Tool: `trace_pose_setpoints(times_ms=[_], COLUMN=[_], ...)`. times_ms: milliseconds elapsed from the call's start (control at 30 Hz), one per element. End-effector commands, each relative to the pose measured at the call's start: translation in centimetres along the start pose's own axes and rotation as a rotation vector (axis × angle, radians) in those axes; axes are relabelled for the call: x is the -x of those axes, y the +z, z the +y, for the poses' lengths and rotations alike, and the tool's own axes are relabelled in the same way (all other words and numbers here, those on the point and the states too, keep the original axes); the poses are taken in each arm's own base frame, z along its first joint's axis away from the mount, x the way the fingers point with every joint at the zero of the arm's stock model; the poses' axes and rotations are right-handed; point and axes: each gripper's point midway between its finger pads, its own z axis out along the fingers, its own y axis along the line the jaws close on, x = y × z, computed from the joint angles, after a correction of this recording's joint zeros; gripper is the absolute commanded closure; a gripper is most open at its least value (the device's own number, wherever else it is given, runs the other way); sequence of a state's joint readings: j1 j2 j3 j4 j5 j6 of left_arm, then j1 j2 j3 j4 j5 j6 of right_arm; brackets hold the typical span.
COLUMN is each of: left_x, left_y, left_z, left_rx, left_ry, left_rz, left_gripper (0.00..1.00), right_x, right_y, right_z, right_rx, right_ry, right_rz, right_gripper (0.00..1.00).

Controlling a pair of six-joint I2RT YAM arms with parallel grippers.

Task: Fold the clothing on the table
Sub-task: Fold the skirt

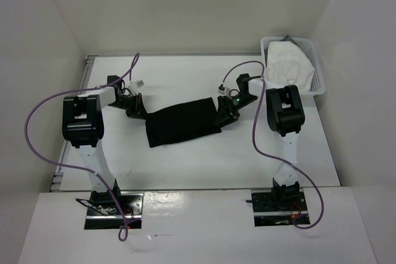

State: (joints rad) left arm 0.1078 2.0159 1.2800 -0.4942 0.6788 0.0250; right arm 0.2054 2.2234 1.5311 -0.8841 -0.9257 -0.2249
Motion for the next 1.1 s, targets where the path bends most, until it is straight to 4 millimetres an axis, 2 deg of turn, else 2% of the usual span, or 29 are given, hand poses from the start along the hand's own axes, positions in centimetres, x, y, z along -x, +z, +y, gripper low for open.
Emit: trace_pose_setpoints(times_ms=[0, 433, 533, 567, 633, 667, 767, 800, 833, 900, 933, 1067], left_x=[-0.4, -0.8, -0.8, -0.4, -0.6, 0.0, 0.5, 1.5, 1.9, 2.4, 3.6, 4.4], left_y=[-0.8, -0.7, -0.7, -0.8, -0.9, -0.8, -0.3, -0.3, -0.4, -0.2, -0.5, 0.3], left_z=[-0.1, 0.0, 0.0, 0.1, 0.0, 0.3, -0.4, -0.2, -0.7, -0.3, -0.5, 0.1], left_rx=[0.011, 0.01, 0.01, 0.02, 0.019, 0.029, 0.021, 0.031, 0.029, 0.038, 0.04, 0.058], left_ry=[0.029, 0.023, 0.023, 0.029, 0.023, 0.03, 0.047, 0.06, 0.071, 0.07, 0.09, 0.084], left_rz=[-0.001, 0.006, 0.006, 0.0, 0.007, 0.0, 0.016, 0.002, 0.001, 0.003, -0.021, -0.01], left_gripper=[0.97, 0.97, 0.97, 0.97, 0.97, 0.97, 0.97, 0.97, 0.97, 0.97, 0.97, 0.97], right_x=[0.4, 0.6, 1.0, 1.3, 1.3, 1.6, 1.8, 2.3, 2.3, 3.3, 3.4, 5.7], right_y=[1.5, 2.6, 2.5, 2.4, 2.3, 2.2, 1.6, 1.1, 0.7, -0.3, -0.8, -3.3], right_z=[-3.2, -2.9, -2.9, -2.9, -3.2, -3.4, -3.7, -3.5, -3.3, -3.4, -3.2, -3.2], right_rx=[-0.091, -0.077, -0.088, -0.1, -0.113, -0.132, -0.181, -0.2, -0.219, -0.277, -0.299, -0.435], right_ry=[-0.063, -0.08, -0.09, -0.089, -0.089, -0.085, -0.099, -0.114, -0.11, -0.138, -0.143, -0.166], right_rz=[0.018, 0.037, 0.031, 0.025, 0.028, 0.024, 0.02, 0.008, 0.006, -0.015, -0.018, -0.069], right_gripper=[0.37, 0.5, 0.62, 0.71, 0.79, 0.86, 0.95, 0.95, 0.96, 0.96, 0.96, 0.96])
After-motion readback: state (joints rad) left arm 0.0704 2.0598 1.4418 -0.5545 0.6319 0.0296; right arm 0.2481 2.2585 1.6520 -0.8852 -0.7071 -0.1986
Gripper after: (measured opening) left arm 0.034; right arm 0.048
